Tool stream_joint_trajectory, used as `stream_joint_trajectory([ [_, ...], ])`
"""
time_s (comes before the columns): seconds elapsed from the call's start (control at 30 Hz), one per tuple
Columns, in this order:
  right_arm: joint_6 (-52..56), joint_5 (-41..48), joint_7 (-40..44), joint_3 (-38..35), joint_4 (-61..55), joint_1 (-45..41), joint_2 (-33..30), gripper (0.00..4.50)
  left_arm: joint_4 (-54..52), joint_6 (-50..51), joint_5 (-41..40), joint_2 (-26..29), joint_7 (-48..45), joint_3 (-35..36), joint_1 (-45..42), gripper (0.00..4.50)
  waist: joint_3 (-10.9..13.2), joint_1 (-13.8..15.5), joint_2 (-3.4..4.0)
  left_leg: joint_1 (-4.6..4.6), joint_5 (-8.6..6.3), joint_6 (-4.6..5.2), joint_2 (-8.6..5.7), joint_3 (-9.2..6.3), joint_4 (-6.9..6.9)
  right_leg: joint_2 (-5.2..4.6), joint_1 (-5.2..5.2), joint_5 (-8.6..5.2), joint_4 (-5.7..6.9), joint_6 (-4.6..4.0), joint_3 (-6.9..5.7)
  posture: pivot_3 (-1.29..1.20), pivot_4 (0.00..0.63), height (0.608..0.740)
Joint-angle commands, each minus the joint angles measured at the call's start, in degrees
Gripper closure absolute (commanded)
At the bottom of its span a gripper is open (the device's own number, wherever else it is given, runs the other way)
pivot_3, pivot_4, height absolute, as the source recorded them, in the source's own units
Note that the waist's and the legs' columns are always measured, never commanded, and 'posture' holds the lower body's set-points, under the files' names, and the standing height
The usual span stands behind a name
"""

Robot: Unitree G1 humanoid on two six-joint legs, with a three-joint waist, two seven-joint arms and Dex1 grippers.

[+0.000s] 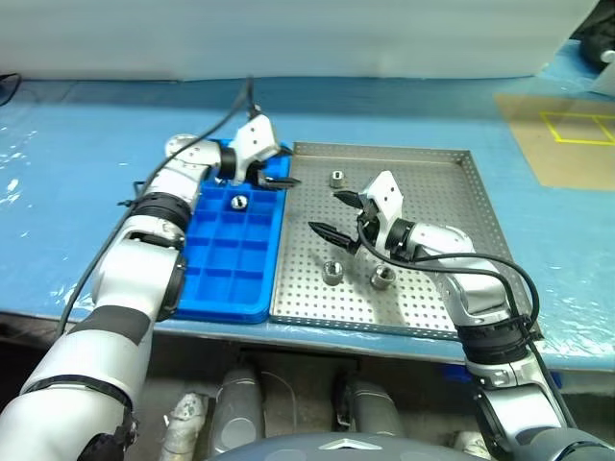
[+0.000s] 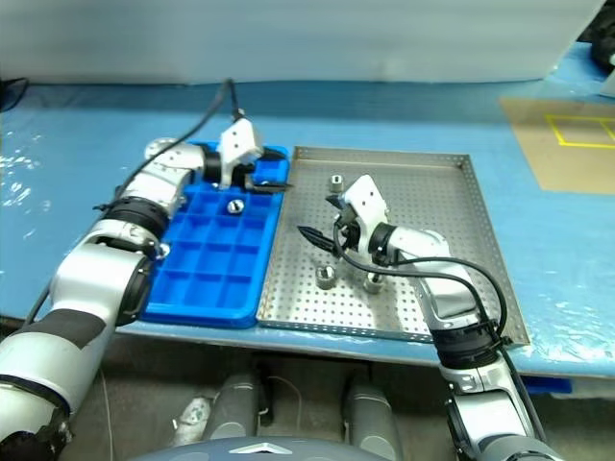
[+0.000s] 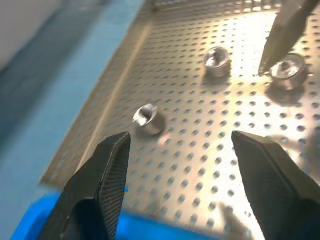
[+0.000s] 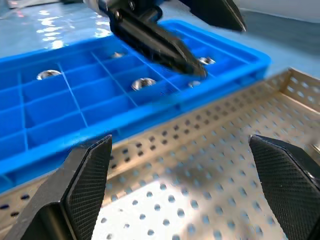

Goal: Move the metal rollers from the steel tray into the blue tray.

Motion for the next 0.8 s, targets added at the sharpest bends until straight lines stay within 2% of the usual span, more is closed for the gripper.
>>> stream_joint_trajectory([
  [0.03, 1.8, 1.6, -2.5, -2.8, -6.1, 1.6, -0.7, 0.00, 1.5, -3.2, 1.2, -1.7, -3.5, -0.6, -2.4, 1.12, 0.0, -1.1, -0.01, 0.00, -0.01, 0.01, 0.00, 0.00, 0.02, 0.00, 0.00, 0.00, 0.00, 0.00, 0.00, -0.43, 0.150, 0.740],
  [0.27, 7.1, 5.5, -3.9, -9.5, -16.3, 9.6, -5.6, 0.00, 1.8, -9.6, 4.2, -4.3, -16.0, -4.2, 0.1, 1.12, 0.0, -2.3, -0.01, 0.29, -0.17, 0.29, 0.02, 0.06, 0.04, 0.00, 0.30, -0.16, -0.09, -0.26, 0.06, -0.49, 0.150, 0.740],
  [0.43, 11.7, 9.8, -2.7, -12.3, -25.0, 17.5, -10.5, 0.00, 1.6, -13.1, 5.5, -4.3, -20.6, -5.6, 1.6, 1.12, 0.0, -2.8, -0.01, 0.32, -0.27, 0.47, 0.09, 0.07, 0.10, -0.02, 0.42, -0.16, -0.26, -0.27, 0.08, -0.51, 0.150, 0.740],
  [0.6, 13.9, 11.7, -3.7, -11.8, -28.8, 22.9, -12.5, 0.00, 0.8, -14.8, 5.0, -5.8, -24.0, -5.8, 3.4, 1.12, 0.0, -3.2, 0.00, 0.36, -0.29, 0.51, 0.11, 0.08, 0.16, -0.04, 0.58, -0.16, -0.44, -0.27, 0.08, -0.53, 0.150, 0.740],
  [0.8, 14.1, 11.4, -6.5, -9.9, -29.7, 24.0, -11.6, 0.00, 0.1, -15.6, 4.2, -6.4, -24.5, -7.9, 5.4, 1.12, 0.0, -3.6, 0.04, 0.45, -0.40, 0.68, 0.13, 0.15, 0.13, -0.09, 0.82, -0.04, -0.88, -0.11, 0.16, -0.55, 0.150, 0.740],
])
